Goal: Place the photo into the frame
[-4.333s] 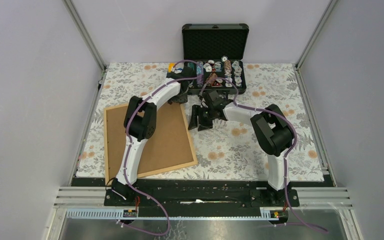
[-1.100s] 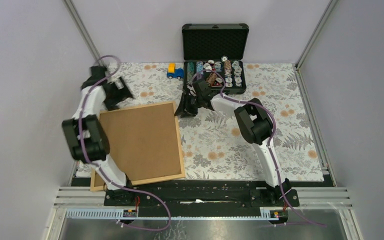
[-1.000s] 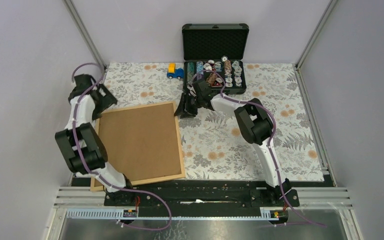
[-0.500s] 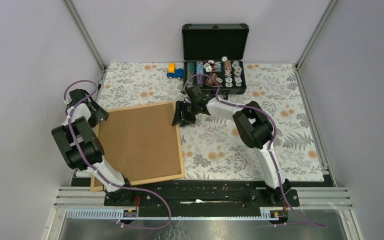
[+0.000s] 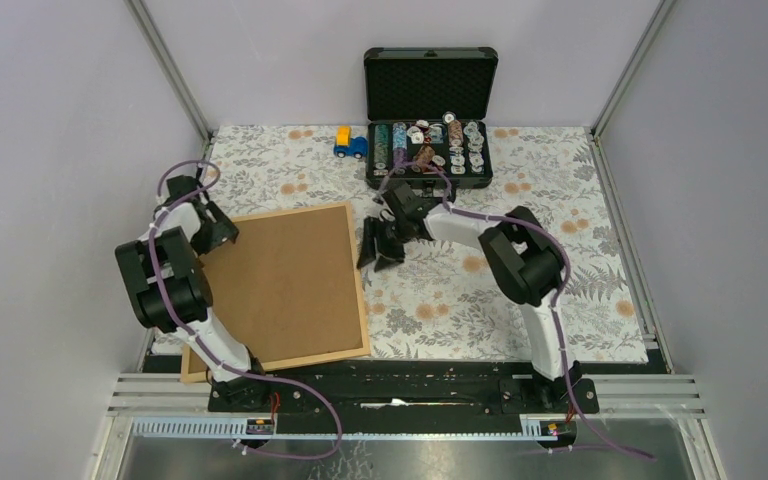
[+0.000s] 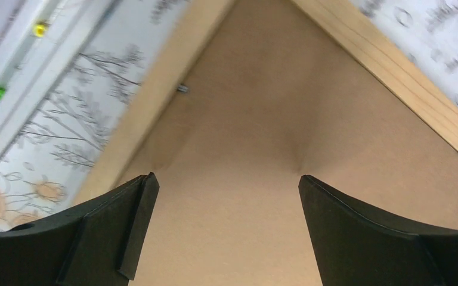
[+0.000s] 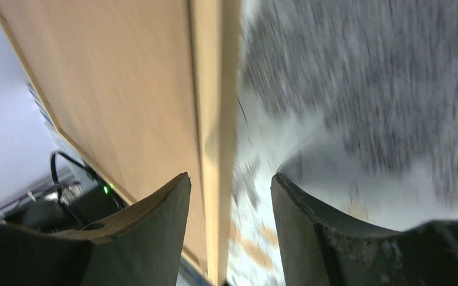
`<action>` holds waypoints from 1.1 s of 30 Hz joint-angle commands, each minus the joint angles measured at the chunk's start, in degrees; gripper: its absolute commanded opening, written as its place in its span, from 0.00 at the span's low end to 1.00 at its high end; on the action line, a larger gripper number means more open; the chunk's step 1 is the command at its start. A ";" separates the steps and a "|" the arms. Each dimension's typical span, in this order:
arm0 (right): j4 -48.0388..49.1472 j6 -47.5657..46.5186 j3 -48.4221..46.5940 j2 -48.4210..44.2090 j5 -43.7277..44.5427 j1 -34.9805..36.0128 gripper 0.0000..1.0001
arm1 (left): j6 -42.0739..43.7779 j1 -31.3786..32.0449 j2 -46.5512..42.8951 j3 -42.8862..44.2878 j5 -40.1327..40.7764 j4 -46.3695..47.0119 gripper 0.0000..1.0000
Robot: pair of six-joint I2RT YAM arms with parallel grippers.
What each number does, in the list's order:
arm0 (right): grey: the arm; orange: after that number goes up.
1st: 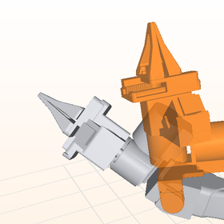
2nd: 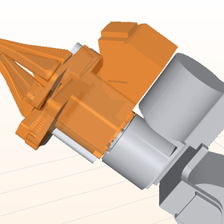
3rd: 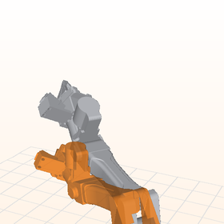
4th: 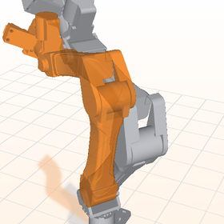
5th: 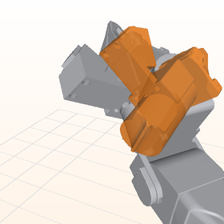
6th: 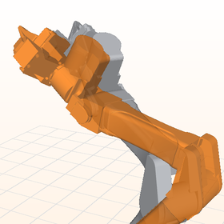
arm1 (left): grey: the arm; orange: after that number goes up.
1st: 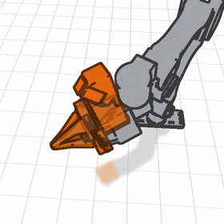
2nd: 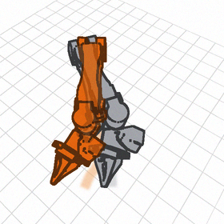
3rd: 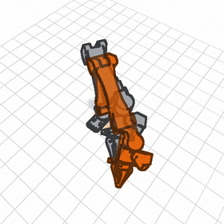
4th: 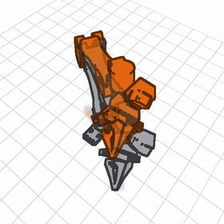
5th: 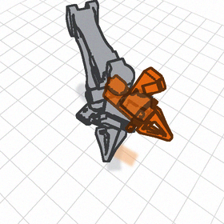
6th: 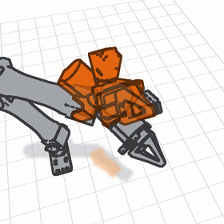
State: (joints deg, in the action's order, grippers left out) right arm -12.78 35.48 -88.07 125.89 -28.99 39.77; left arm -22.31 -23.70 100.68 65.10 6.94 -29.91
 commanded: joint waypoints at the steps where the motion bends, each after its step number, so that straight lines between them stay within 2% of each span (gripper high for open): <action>1: -4.32 3.65 10.11 -12.23 -1.66 1.77 0.60 | -0.82 2.66 -4.26 0.47 2.91 0.39 0.99; 7: -0.65 6.12 19.02 -17.69 0.77 4.51 0.59 | -3.34 -2.27 -5.14 1.71 5.74 0.50 0.99; 15: -2.78 2.35 12.10 -14.81 2.47 4.57 0.60 | -1.44 -4.50 1.24 2.78 7.98 -0.07 0.99; 23: -2.52 1.11 5.81 -7.78 1.89 2.24 0.64 | -0.40 -6.00 8.30 1.07 -14.01 0.82 0.99; 33: -1.72 1.10 3.37 -4.16 1.15 -4.79 0.66 | -4.33 -5.67 3.53 -7.08 -34.28 6.78 0.98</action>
State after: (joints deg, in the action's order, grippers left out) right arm -15.25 37.76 -82.41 121.54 -28.40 37.89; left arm -22.68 -30.81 103.31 64.47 -11.22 -23.59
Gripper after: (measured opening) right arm 0.652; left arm 0.987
